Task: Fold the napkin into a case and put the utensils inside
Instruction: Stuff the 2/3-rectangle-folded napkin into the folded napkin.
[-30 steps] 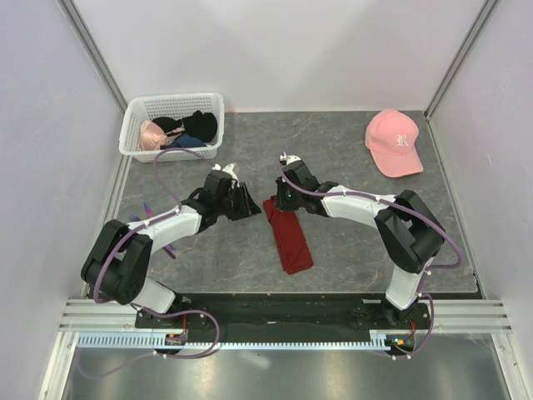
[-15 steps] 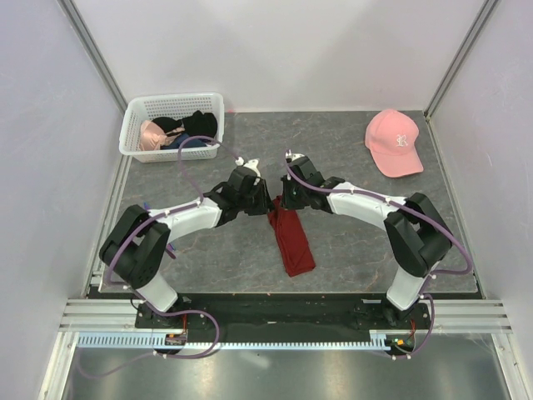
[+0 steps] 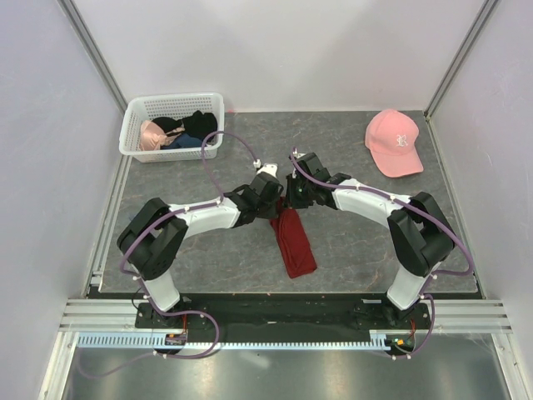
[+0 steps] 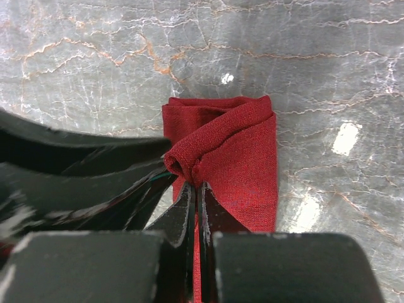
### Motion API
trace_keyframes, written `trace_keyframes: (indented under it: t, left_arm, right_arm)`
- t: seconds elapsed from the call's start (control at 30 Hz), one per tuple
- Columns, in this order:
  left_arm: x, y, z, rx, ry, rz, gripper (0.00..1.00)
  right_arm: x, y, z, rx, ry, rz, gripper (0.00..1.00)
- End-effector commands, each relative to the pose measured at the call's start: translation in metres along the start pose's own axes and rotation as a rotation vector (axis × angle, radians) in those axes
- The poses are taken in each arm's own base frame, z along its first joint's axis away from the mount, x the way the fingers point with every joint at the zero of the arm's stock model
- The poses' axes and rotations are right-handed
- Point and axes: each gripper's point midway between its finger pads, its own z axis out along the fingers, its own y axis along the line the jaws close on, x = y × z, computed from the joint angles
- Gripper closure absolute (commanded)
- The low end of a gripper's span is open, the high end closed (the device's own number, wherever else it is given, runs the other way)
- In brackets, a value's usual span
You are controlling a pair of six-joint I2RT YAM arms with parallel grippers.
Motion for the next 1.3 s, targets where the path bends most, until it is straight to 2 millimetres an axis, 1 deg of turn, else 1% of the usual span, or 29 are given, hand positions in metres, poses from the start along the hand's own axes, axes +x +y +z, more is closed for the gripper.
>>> trace_keyframes:
  t: [0.0, 0.03, 0.13, 0.2, 0.33, 0.4, 0.47, 0.57, 0.6, 0.7, 0.77, 0.8, 0.83, 1.03, 1.23, 1.27]
  left_arm:
    - [-0.011, 0.006, 0.004, -0.087, -0.042, 0.081, 0.69]
    - [-0.01, 0.007, 0.006, -0.101, -0.04, 0.087, 0.68]
    - [-0.008, 0.004, 0.008, -0.098, -0.033, 0.098, 0.64]
    - [-0.007, 0.0, 0.008, -0.086, -0.029, 0.098, 0.63]
    - [-0.001, -0.005, 0.005, -0.07, -0.023, 0.108, 0.59]
    - [-0.002, -0.006, 0.003, -0.065, -0.029, 0.105, 0.59]
    - [-0.002, -0.005, 0.004, -0.071, -0.029, 0.109, 0.63]
    - [-0.002, -0.005, 0.006, -0.079, -0.028, 0.105, 0.72]
    - [-0.004, -0.005, 0.005, -0.077, -0.034, 0.1, 0.78]
    - [-0.008, -0.007, 0.001, -0.073, -0.048, 0.089, 0.87]
    - [-0.012, -0.006, -0.002, -0.074, -0.058, 0.08, 0.9]
    - [-0.012, -0.007, -0.003, -0.073, -0.059, 0.078, 0.96]
    - [-0.014, -0.006, -0.005, -0.071, -0.063, 0.068, 0.98]
    - [-0.018, -0.012, -0.006, -0.047, -0.066, 0.043, 0.98]
    - [-0.023, -0.02, -0.013, 0.002, -0.071, 0.002, 0.98]
    - [-0.025, -0.023, -0.015, 0.016, -0.077, -0.006, 0.98]
  right_arm:
    - [-0.011, 0.013, -0.011, -0.049, -0.019, 0.007, 1.0]
    - [-0.011, 0.012, -0.011, -0.049, -0.018, 0.007, 1.0]
    - [-0.011, 0.011, -0.011, -0.051, -0.017, 0.016, 1.0]
    - [-0.011, 0.01, -0.01, -0.053, -0.018, 0.018, 1.0]
    - [-0.01, 0.007, -0.01, -0.05, -0.015, 0.026, 1.0]
    - [-0.008, 0.005, -0.009, -0.05, -0.011, 0.028, 1.0]
    - [-0.006, 0.005, -0.01, -0.053, -0.009, 0.032, 1.0]
    - [-0.005, 0.005, -0.01, -0.056, -0.005, 0.031, 1.0]
    - [-0.005, 0.004, -0.01, -0.054, -0.003, 0.033, 1.0]
    - [-0.001, 0.005, -0.01, -0.058, 0.012, 0.033, 1.0]
    - [0.002, 0.004, -0.009, -0.063, 0.021, 0.037, 1.0]
    - [0.003, 0.004, -0.008, -0.064, 0.025, 0.036, 1.0]
    - [0.005, 0.005, -0.008, -0.068, 0.029, 0.037, 1.0]
    - [0.016, 0.004, -0.001, -0.088, 0.061, 0.052, 1.0]
    - [0.025, 0.009, 0.009, -0.112, 0.088, 0.06, 1.0]
    - [0.023, 0.012, 0.011, -0.124, 0.082, 0.067, 1.0]
